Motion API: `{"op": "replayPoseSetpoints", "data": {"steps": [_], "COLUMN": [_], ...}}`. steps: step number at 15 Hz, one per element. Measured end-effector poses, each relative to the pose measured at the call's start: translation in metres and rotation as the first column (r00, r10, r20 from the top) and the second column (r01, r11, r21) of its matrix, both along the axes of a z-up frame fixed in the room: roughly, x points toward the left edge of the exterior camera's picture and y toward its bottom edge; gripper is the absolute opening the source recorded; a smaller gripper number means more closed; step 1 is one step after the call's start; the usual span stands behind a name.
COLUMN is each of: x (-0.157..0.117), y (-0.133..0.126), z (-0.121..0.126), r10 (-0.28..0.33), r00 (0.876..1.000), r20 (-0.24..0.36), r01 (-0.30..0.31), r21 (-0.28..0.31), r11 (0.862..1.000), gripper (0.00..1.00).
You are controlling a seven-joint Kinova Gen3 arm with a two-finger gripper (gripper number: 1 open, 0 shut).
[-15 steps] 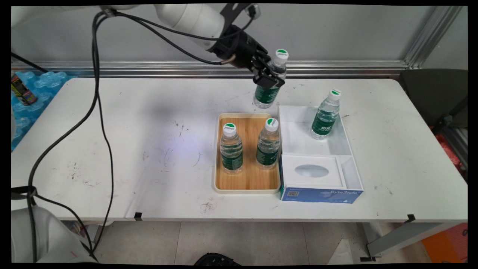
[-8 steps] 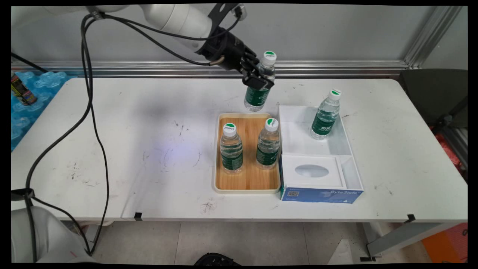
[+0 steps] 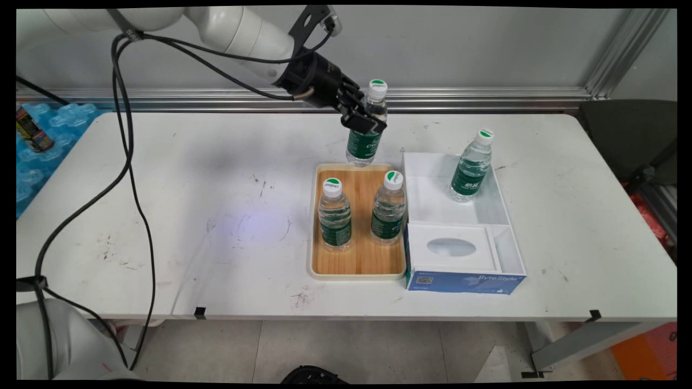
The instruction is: Place the picked object on the tray
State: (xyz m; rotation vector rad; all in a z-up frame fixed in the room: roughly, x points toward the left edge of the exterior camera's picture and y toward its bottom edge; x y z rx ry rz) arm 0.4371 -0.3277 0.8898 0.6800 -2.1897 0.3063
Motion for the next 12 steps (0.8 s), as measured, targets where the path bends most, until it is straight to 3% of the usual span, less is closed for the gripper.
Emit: {"op": "replayPoseSetpoints", "data": {"steps": [12], "x": [0.016], "y": [0.005], "z": [-0.026], "r10": [-0.01], "r00": [1.0], "r20": [-0.016], "r01": [0.01], "r21": [0.015], "r11": [1.0], "gripper": [0.0]}}
